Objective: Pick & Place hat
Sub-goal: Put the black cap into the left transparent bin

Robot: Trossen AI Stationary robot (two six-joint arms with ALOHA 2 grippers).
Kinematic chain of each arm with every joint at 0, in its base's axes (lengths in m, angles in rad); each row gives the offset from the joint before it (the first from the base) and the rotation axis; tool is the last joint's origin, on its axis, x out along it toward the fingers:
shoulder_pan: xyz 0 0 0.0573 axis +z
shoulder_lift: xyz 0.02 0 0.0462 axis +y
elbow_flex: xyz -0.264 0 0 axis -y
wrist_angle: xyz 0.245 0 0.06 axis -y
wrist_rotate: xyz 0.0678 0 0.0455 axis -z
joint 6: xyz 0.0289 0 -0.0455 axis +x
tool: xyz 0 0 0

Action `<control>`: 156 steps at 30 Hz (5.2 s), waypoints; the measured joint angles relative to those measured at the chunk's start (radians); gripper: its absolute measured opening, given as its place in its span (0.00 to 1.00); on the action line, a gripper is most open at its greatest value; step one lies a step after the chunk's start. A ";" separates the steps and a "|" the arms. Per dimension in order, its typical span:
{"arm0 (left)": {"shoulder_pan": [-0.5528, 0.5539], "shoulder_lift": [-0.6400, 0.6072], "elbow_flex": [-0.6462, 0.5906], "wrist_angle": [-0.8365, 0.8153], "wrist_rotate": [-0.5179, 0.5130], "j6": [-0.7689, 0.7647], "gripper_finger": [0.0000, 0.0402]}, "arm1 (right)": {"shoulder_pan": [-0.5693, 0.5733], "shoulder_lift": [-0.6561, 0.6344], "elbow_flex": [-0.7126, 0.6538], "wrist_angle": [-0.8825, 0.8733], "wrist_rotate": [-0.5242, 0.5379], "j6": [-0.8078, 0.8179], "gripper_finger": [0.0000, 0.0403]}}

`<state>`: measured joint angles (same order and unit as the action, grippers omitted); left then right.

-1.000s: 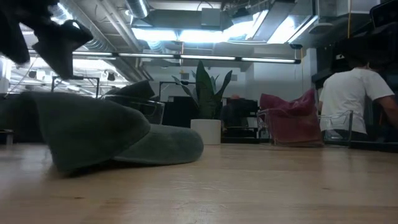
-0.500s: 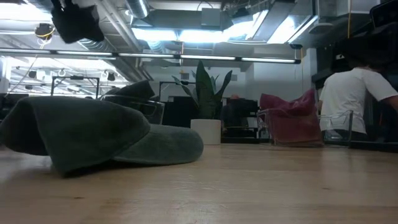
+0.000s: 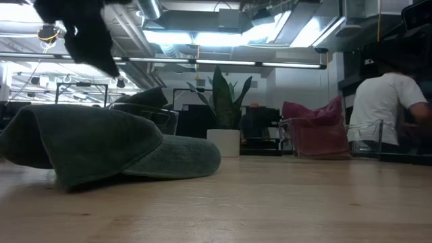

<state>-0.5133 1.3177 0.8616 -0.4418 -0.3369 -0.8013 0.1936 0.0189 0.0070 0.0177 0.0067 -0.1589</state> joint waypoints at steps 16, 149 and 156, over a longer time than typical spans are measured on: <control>0.017 0.284 0.093 -0.042 0.020 -0.154 0.55 | 0.000 0.000 0.000 0.000 0.000 0.000 0.06; -0.026 0.296 0.060 -0.202 0.085 -0.927 0.52 | 0.000 0.000 0.000 0.000 0.000 0.000 0.06; -0.002 0.361 0.060 -0.218 0.113 -0.843 0.55 | 0.000 0.000 0.000 0.000 0.000 0.000 0.06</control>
<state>-0.5148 1.6784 0.9215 -0.6599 -0.2242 -1.6444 0.1940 0.0188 0.0068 0.0181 0.0065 -0.1588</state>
